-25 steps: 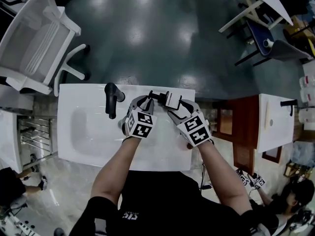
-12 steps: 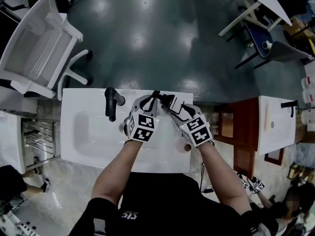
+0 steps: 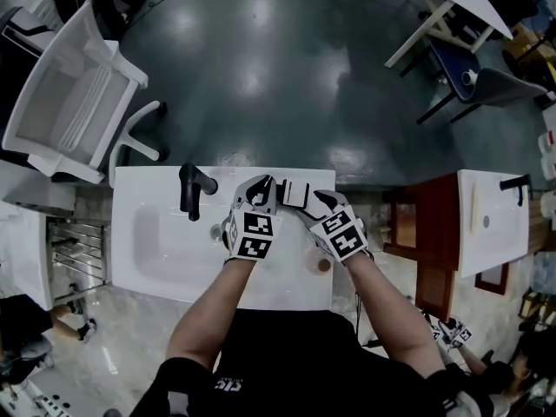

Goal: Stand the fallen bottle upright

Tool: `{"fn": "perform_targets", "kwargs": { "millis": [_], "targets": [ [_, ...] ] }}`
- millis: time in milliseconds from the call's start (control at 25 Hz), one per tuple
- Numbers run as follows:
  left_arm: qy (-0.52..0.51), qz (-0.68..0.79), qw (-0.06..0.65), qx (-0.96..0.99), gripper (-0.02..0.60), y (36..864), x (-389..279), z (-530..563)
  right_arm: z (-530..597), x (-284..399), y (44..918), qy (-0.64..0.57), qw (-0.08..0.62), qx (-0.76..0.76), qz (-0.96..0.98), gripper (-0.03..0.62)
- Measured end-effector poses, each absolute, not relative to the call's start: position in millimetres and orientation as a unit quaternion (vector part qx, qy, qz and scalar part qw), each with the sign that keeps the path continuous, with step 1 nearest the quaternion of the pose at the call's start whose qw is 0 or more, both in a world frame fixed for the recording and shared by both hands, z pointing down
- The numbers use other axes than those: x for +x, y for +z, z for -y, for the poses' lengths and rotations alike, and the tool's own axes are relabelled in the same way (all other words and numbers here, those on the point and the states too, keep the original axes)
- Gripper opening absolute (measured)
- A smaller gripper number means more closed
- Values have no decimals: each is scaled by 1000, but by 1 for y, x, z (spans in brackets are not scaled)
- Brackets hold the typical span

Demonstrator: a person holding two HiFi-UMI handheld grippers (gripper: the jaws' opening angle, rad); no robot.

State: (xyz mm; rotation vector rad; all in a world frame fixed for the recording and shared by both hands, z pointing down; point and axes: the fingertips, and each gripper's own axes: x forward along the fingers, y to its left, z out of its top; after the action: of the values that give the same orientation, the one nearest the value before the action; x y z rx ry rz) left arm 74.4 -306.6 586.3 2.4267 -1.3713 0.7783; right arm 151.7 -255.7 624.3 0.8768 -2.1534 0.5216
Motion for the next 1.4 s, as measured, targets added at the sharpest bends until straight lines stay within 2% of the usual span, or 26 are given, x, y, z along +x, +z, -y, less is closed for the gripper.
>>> {"fn": "perform_targets", "kwargs": {
  "millis": [200, 240, 360, 440, 920, 1400],
  "targets": [
    [273, 497, 160, 808, 22, 614, 33, 288, 259, 143, 615, 172, 388, 314, 849, 264],
    [275, 496, 171, 806, 37, 621, 30, 284, 260, 142, 615, 175, 387, 312, 850, 264],
    [286, 484, 185, 806, 144, 637, 28, 281, 264, 137, 615, 179, 385, 308, 852, 264],
    [296, 474, 185, 808, 163, 647, 30, 283, 267, 132, 614, 174, 385, 307, 853, 267],
    [363, 425, 135, 819, 146, 686, 41, 305, 273, 121, 616, 160, 405, 307, 846, 267],
    [342, 423, 76, 836, 133, 671, 42, 313, 272, 125, 620, 166, 401, 330, 838, 267]
  ]
}}
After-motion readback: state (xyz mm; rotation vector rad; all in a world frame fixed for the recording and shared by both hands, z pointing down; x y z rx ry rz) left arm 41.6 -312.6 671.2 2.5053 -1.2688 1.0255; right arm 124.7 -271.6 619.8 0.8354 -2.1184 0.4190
